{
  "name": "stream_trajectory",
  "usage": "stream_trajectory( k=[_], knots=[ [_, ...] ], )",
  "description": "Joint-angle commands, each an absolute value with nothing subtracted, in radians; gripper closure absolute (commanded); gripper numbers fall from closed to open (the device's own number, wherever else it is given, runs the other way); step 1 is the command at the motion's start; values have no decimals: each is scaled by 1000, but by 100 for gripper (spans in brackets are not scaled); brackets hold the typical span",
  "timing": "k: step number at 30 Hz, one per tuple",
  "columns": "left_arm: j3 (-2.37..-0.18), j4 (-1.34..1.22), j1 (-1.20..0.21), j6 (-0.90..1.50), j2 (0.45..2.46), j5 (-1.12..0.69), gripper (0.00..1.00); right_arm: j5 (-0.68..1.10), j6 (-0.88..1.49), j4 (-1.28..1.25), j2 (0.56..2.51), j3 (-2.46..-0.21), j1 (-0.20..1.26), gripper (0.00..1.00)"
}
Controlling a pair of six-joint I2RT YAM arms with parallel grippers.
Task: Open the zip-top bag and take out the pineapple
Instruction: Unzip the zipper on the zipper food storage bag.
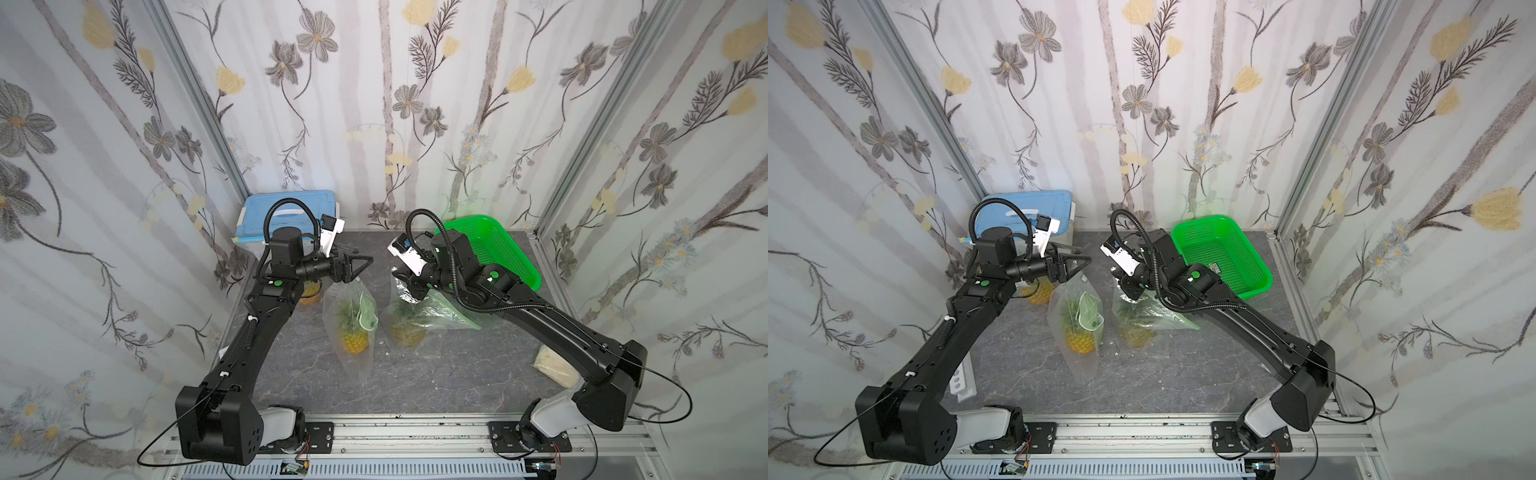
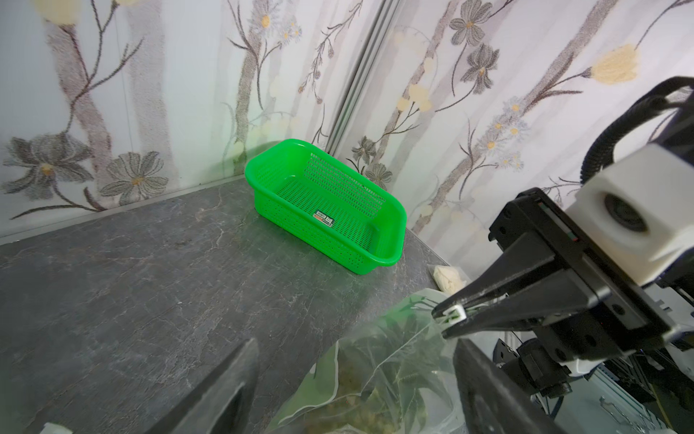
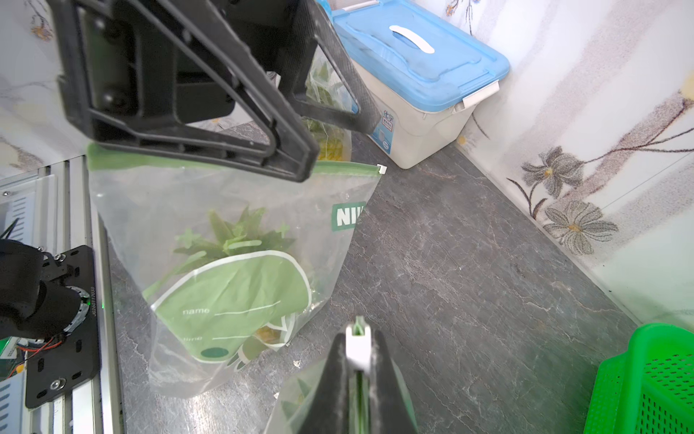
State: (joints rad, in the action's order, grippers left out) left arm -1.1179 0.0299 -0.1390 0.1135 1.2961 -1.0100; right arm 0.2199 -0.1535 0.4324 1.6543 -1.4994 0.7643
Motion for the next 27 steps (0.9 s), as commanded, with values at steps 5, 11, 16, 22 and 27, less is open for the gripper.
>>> stream_trajectory(
  k=[5, 11, 16, 22, 27],
  knots=[
    [-1112, 79, -204, -108, 1328, -1112, 19, 415, -183, 312, 1631, -1481, 695, 100],
    [-1115, 139, -282, -244, 1344, -1047, 19, 449, -190, 325, 1672, -1515, 691, 100],
    [-1142, 161, -300, -277, 1384, -1056, 21, 473, -186, 318, 1675, -1523, 692, 100],
    [-1189, 171, -326, -299, 1442, -1051, 28, 501, -185, 326, 1678, -1539, 692, 100],
    [-1205, 153, -342, -298, 1461, -1049, 31, 506, -189, 342, 1689, -1557, 695, 100]
  ],
)
